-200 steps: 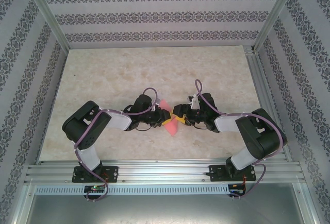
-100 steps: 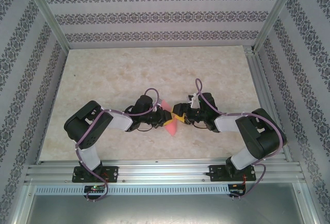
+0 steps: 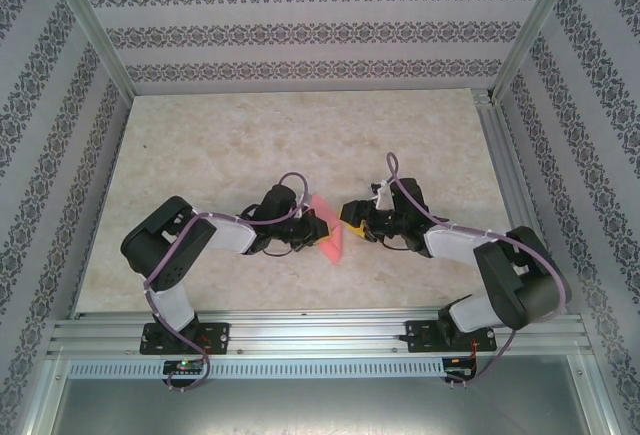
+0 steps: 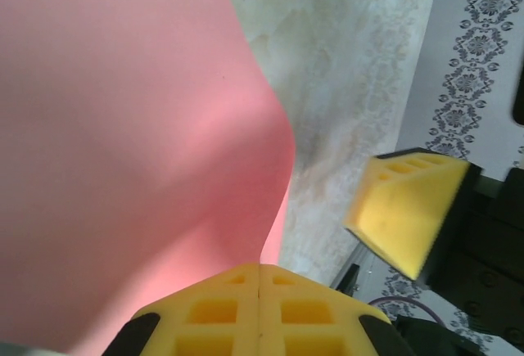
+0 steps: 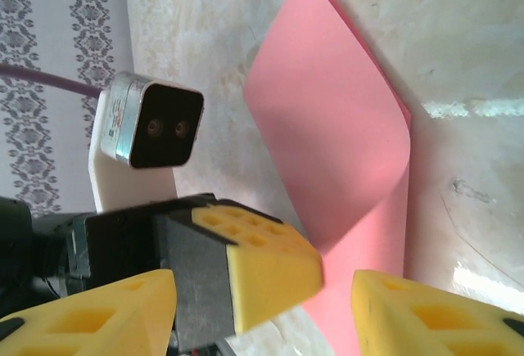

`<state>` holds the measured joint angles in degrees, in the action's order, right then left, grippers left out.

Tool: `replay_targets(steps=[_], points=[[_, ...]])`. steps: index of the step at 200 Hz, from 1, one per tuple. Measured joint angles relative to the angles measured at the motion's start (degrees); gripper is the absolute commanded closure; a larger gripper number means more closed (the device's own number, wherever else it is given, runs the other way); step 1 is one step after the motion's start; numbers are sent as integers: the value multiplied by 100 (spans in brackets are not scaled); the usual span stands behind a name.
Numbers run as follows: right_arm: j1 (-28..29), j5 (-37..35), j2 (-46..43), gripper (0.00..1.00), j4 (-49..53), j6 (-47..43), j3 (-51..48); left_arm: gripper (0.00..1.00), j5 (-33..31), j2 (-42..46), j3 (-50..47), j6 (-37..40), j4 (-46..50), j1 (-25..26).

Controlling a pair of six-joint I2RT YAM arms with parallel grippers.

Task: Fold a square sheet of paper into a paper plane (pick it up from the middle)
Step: Third fold the triangle at the center of the table.

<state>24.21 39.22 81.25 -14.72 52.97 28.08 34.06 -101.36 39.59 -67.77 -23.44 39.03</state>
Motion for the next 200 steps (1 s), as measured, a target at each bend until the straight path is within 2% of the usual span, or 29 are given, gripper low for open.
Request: replay_targets(steps=[46, 103, 200], points=[[28, -138, -389, 56, 1121, -662, 254, 100, 9, 96, 437, 774, 848, -190], [369, -184, -173, 74, 1596, -946, 365, 100, 68, -42, 715, 1517, 1526, -378], [743, -225, 507, 79, 1609, -944, 708, 100, 177, -496, 1169, 2205, 2149, -564]])
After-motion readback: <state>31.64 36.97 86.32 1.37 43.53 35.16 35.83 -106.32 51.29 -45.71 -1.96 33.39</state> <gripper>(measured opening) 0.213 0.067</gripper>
